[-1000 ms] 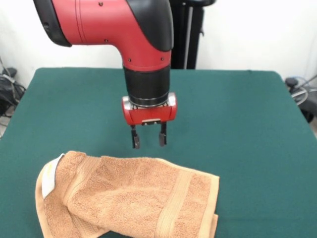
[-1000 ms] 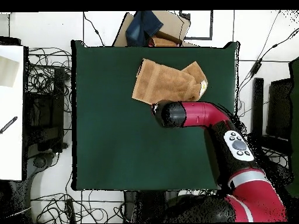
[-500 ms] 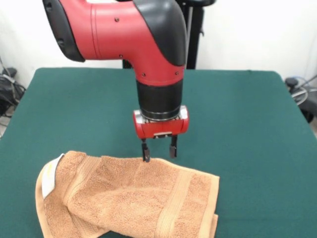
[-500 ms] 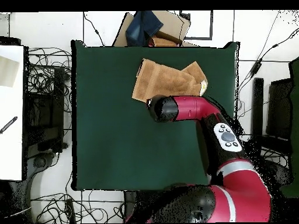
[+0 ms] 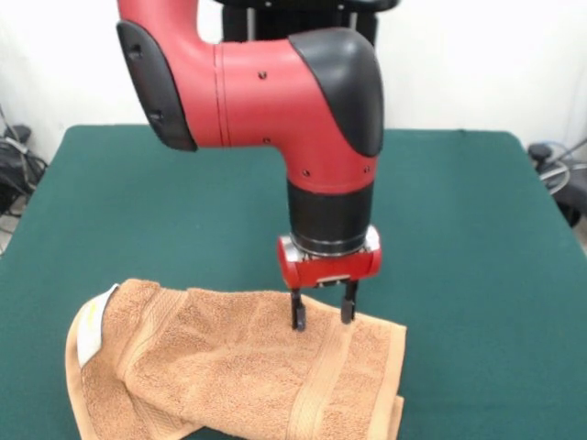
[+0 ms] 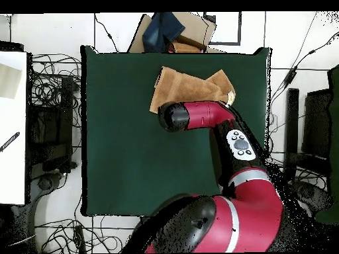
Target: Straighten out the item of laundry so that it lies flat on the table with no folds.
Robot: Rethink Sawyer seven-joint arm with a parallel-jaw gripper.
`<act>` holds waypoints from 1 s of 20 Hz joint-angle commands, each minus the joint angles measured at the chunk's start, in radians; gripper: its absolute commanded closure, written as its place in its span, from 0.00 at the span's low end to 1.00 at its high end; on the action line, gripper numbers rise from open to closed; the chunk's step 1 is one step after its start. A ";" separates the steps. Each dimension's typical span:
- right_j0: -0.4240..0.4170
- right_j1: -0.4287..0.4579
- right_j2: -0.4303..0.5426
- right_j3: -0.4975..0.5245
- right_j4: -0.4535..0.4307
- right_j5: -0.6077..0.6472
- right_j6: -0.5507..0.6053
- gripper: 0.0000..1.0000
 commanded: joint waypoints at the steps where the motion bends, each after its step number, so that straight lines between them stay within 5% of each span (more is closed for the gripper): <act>1: 0.022 0.102 -0.071 -0.118 -0.017 -0.049 0.133 0.00; 20: -0.142 0.173 0.062 -0.103 0.007 -0.041 -0.052 0.00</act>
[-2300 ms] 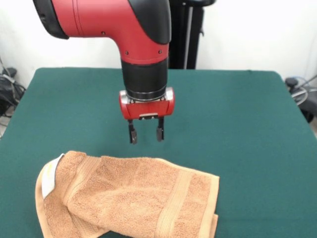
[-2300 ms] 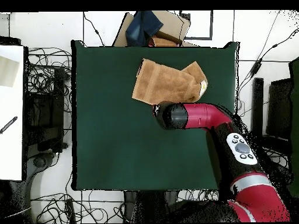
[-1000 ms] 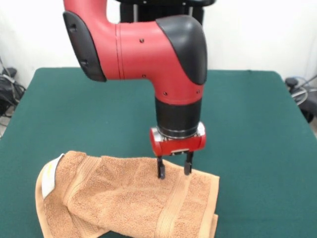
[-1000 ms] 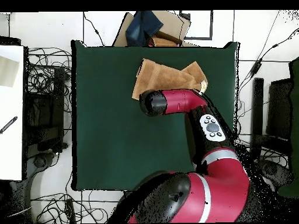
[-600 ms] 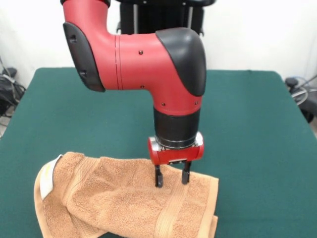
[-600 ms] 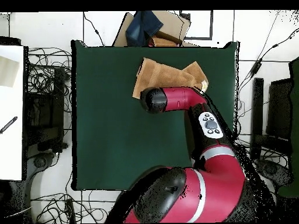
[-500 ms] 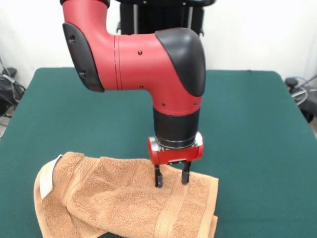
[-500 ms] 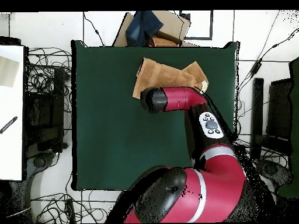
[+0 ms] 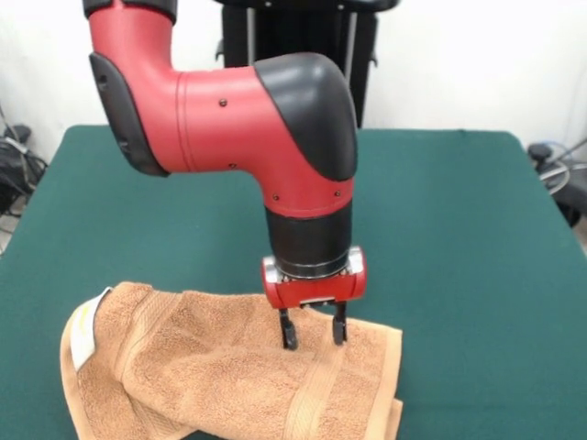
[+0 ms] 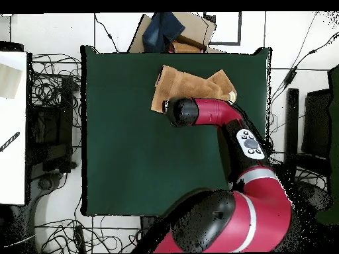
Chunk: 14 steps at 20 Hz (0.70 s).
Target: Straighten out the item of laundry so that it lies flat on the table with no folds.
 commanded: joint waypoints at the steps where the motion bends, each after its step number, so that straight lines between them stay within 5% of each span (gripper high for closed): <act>1: -0.072 0.124 0.011 -0.060 -0.058 -0.058 -0.047 0.00; 6: -0.064 0.117 0.016 -0.055 -0.103 -0.121 -0.051 0.00; 7: -0.070 0.117 0.023 -0.049 -0.114 -0.141 -0.060 1.00; 14: -0.045 0.108 0.001 -0.054 -0.106 -0.097 -0.022 1.00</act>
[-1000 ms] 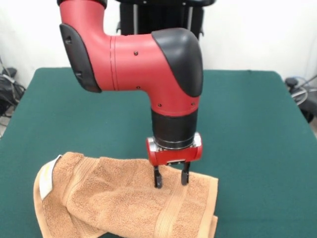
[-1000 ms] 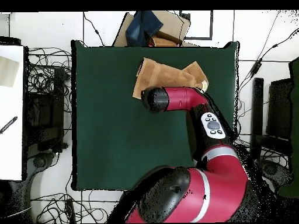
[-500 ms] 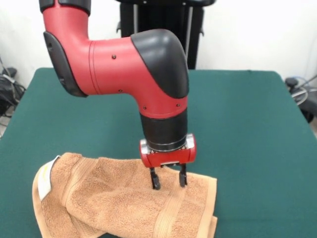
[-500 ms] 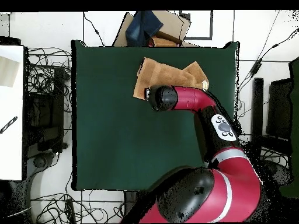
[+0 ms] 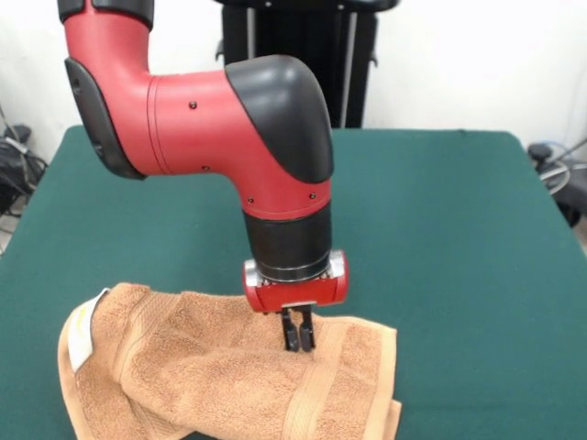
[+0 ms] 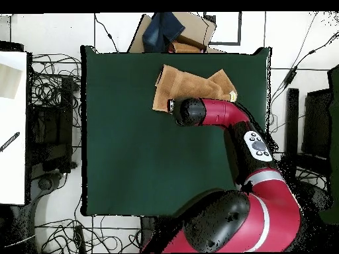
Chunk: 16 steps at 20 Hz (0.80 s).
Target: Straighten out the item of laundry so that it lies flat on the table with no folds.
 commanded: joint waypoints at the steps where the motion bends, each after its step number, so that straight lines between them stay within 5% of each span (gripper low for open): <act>1: -0.001 0.098 -0.026 -0.050 -0.095 -0.088 -0.020 1.00; 7: 0.010 0.087 -0.036 -0.050 -0.097 -0.086 -0.009 1.00; 8: 0.003 0.085 -0.028 -0.042 -0.111 -0.119 -0.018 0.00; 16: 0.004 0.085 -0.034 -0.037 -0.106 -0.104 -0.006 0.00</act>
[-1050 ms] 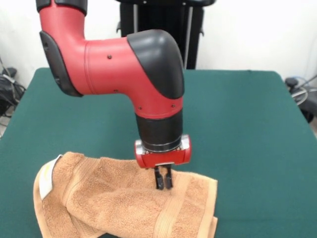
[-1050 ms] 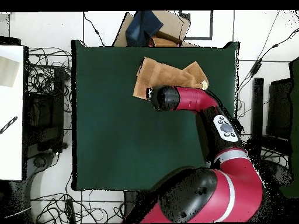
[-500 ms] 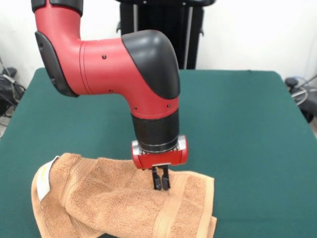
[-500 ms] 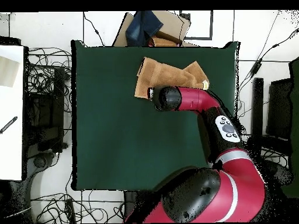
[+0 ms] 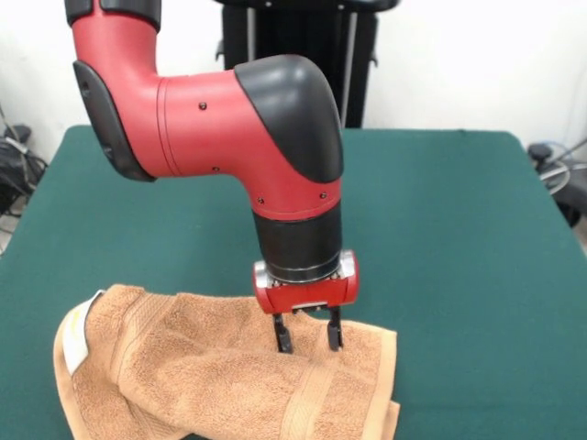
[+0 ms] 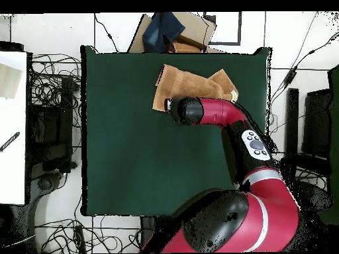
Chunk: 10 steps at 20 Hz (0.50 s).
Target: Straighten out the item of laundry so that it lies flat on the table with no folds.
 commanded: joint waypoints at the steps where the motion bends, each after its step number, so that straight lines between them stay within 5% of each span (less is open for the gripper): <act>1: -0.001 0.087 -0.047 -0.039 -0.105 -0.103 -0.006 0.00; 5: 0.004 0.079 -0.054 -0.044 -0.101 -0.086 -0.001 0.00; 10: 0.092 0.050 -0.173 -0.069 -0.106 -0.077 0.134 0.00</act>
